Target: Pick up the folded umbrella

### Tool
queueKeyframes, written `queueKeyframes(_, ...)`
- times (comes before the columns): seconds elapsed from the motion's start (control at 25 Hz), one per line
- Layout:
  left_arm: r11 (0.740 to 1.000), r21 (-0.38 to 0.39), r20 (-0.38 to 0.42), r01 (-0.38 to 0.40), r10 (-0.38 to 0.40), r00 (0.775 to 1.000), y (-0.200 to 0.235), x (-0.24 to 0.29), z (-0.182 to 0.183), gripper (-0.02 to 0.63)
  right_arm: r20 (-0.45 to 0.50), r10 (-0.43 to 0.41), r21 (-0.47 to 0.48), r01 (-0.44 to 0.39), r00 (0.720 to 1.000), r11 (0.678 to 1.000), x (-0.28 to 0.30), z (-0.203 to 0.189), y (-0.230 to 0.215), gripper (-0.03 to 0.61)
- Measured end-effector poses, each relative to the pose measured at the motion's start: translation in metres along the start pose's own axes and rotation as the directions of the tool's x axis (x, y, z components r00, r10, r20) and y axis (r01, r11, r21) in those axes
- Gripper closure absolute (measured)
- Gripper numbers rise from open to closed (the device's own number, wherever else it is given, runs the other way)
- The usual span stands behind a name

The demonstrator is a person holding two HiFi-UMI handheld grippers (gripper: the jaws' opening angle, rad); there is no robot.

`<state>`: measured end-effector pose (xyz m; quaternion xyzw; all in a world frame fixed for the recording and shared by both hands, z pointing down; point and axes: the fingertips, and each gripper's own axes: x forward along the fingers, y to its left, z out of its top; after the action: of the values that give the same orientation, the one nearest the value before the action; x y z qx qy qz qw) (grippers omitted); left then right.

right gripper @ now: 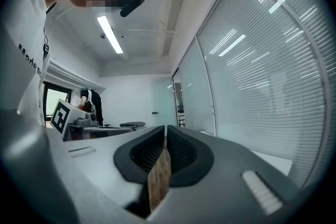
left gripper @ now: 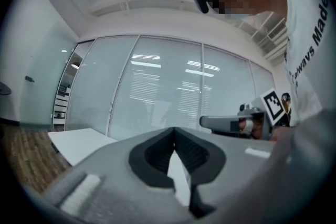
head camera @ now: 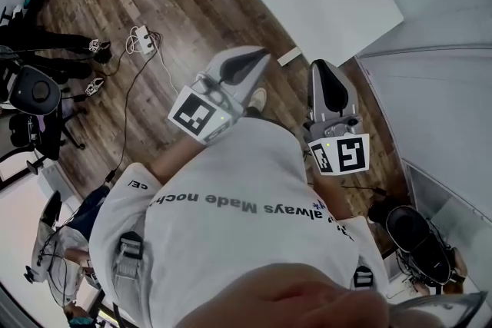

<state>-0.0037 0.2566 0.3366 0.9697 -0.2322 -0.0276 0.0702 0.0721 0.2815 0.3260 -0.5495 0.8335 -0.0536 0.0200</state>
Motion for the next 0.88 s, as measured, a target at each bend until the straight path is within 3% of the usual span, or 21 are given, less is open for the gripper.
queueKeyframes(0.32, 1.0, -0.007, 0.008, -0.028, 0.028, 1.0, 0.021, 0.049, -0.001, 0.614, -0.009, 0.011, 0.002, -0.011, 1.0, 1.0, 0.02, 0.002, -0.049, 0.565)
queueKeyframes(0.88, 0.999, -0.028, -0.012, -0.024, 0.023, 1.0, 0.092, 0.089, 0.003, 0.614, -0.026, 0.018, -0.006, -0.019, 0.999, 1.0, 0.098, 0.003, -0.078, 0.566)
